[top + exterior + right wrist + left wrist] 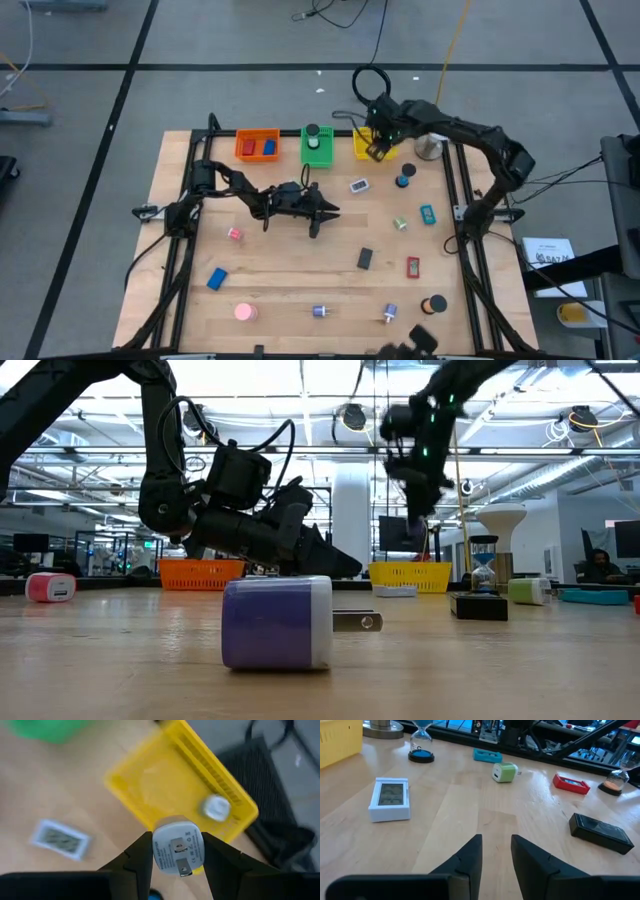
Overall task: Pick & Place Office items
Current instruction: Put the top purple charger adapter into the yellow bin
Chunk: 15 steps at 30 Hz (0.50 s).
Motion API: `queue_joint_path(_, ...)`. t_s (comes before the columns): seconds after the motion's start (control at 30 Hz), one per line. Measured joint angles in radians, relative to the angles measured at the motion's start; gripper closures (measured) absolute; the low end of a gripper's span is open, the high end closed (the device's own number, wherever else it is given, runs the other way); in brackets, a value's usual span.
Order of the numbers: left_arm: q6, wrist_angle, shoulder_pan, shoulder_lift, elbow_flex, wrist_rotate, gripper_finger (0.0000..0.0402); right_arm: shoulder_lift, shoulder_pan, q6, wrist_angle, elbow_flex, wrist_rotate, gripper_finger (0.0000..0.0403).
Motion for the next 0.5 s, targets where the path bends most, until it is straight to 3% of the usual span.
queue_joint_path(0.23,0.002,0.002,0.0,0.0,0.0,0.0,0.0298,0.129,-0.065,0.028,0.011,0.003,-0.058,0.0273)
queue_joint_path(0.5,0.001,0.004,0.0,0.0,0.0,-0.002,0.0298,0.234,-0.103,0.183,0.111,0.004,-0.109,0.0273)
